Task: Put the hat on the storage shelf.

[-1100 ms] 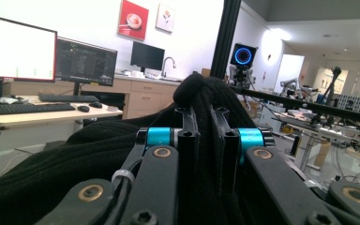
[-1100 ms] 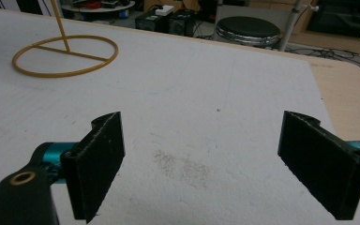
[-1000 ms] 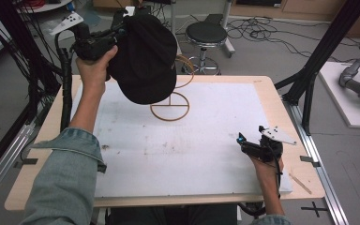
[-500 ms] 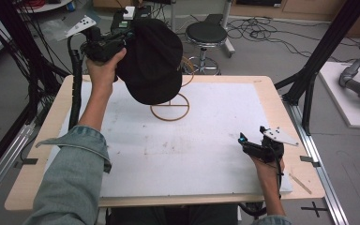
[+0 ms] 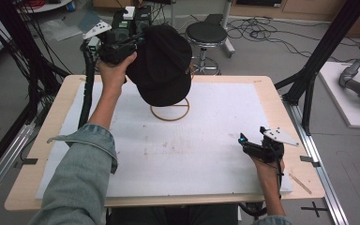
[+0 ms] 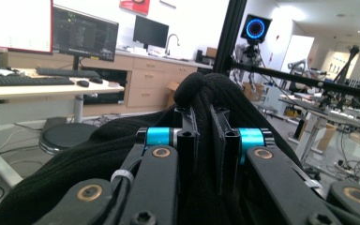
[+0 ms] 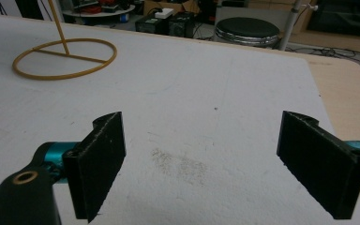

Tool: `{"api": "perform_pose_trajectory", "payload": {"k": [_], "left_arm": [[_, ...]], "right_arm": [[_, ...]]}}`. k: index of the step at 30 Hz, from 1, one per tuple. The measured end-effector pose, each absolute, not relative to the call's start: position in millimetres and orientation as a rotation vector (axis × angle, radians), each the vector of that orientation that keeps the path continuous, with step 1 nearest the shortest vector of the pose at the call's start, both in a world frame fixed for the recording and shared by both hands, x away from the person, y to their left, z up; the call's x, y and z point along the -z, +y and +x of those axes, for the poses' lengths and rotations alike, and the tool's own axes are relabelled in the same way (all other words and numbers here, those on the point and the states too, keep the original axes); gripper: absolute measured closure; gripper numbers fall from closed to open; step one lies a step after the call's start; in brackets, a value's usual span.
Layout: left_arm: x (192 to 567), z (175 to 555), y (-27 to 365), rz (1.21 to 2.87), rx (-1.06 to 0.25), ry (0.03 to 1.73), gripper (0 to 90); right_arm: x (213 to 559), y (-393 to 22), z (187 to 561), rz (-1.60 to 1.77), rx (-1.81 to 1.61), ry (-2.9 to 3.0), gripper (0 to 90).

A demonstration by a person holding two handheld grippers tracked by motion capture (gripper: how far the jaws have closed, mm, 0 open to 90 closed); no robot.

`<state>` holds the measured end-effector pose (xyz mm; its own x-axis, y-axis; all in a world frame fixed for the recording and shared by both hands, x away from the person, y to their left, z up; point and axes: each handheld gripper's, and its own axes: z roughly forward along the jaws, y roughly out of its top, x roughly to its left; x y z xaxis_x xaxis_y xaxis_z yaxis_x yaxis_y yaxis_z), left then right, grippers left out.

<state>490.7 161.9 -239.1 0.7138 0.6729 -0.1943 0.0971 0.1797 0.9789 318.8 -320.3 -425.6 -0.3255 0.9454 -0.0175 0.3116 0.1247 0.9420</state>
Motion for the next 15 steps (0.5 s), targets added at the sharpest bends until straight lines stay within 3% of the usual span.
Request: {"api": "perform_pose_trajectory", "payload": {"k": [15], "left_arm": [[266,505,137,1.421,-0.426,0.748,81.0]], "right_arm": [[426,-322,318,1.232,-1.213,1.74,15.4]]}}
